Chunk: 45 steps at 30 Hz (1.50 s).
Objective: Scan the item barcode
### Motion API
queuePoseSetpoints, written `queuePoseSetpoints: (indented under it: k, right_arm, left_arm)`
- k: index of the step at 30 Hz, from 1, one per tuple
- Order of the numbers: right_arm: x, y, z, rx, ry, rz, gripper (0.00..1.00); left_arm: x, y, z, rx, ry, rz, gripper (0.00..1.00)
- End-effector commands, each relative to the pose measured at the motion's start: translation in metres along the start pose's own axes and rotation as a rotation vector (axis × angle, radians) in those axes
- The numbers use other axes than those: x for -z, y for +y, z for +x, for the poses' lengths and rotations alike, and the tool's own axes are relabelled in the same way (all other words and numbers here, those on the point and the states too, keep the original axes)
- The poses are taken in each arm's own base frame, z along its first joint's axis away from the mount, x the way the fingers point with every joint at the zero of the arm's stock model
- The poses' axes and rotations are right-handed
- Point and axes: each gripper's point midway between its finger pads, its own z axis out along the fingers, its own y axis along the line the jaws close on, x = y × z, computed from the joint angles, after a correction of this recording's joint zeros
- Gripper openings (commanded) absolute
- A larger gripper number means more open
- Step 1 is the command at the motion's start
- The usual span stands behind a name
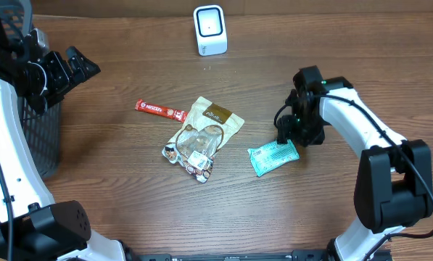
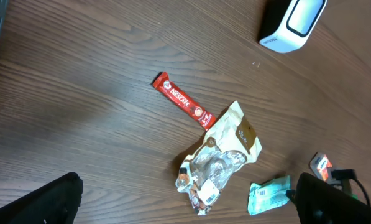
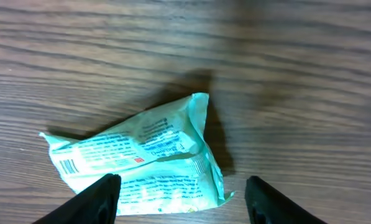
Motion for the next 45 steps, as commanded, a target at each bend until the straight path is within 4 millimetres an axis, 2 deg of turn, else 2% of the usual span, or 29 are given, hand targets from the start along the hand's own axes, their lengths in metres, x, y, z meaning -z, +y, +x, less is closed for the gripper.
queuePoseSetpoints:
  k: [1,8,14,18,20,22,24,28,31,38,42,45]
  right_arm:
    - [-0.002,0.0,0.006,-0.01,0.026,-0.002,0.67]
    - [-0.025,-0.003,0.024,-0.018,0.069,-0.019,0.67]
    - [-0.045,-0.007,0.03,-0.018,0.058,-0.019,0.65]
    - [-0.056,-0.01,0.037,-0.019,0.065,-0.018,0.41]
    - [-0.056,-0.01,0.038,-0.019,0.068,-0.018,0.21]
    - [-0.056,-0.009,0.036,-0.018,0.06,-0.019,0.06]
    - [-0.054,-0.009,0.033,-0.016,0.049,-0.021,0.04]
    - [-0.042,-0.001,0.019,-0.006,0.018,-0.046,0.04]
    - [-0.024,0.005,0.004,0.005,-0.038,-0.06,0.04]
    - [0.032,0.019,-0.037,0.058,-0.298,-0.095,0.04]
    - [0.054,0.024,-0.045,0.066,-0.384,-0.11,0.04]
    - [0.058,0.03,-0.047,0.069,-0.4,-0.144,0.04]
  left_arm:
    - [-0.002,-0.002,0.001,0.001,0.005,0.002,1.0]
    - [-0.002,-0.002,0.001,0.002,0.005,0.002,1.0]
    - [-0.002,-0.002,0.001,0.002,0.005,0.002,1.0]
    - [-0.002,-0.002,0.001,0.002,0.005,0.002,1.0]
    - [-0.002,-0.002,0.001,0.002,0.005,0.002,1.0]
    - [-0.002,-0.002,0.001,0.002,0.005,0.002,1.0]
    - [-0.002,-0.002,0.001,0.002,0.005,0.002,1.0]
    - [-0.002,-0.002,0.001,0.001,0.005,0.002,1.0]
    - [-0.002,-0.002,0.001,0.002,0.005,0.002,1.0]
    - [-0.002,-0.002,0.001,0.002,0.005,0.002,0.99]
    - [-0.002,-0.002,0.001,0.002,0.005,0.002,1.0]
    - [-0.002,-0.002,0.001,0.002,0.005,0.002,1.0]
